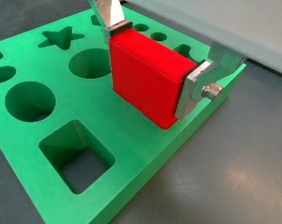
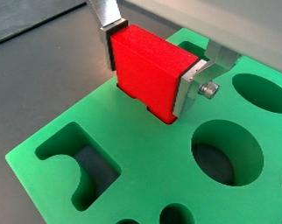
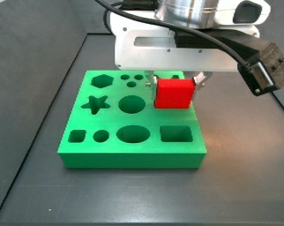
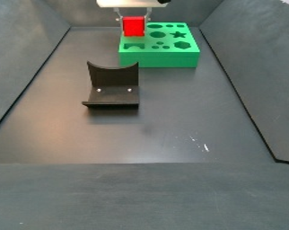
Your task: Insert the double-square object.
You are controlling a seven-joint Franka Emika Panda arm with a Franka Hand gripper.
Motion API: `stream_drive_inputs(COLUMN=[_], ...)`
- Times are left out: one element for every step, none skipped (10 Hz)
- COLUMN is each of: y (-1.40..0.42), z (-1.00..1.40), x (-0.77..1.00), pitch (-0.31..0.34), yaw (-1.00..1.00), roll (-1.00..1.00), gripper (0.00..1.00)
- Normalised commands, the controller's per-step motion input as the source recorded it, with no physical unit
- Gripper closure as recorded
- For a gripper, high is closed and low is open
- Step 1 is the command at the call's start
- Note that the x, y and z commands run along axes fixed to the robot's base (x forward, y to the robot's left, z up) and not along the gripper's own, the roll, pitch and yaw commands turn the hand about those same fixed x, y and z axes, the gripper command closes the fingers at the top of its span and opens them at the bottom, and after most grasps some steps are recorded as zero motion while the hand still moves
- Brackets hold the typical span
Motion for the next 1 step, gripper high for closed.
stream_drive_inputs(y=[0.00], z=[0.00], x=[-0.01], pitch=[0.000], yaw=[0.00], roll=[0.00], gripper=[1.00])
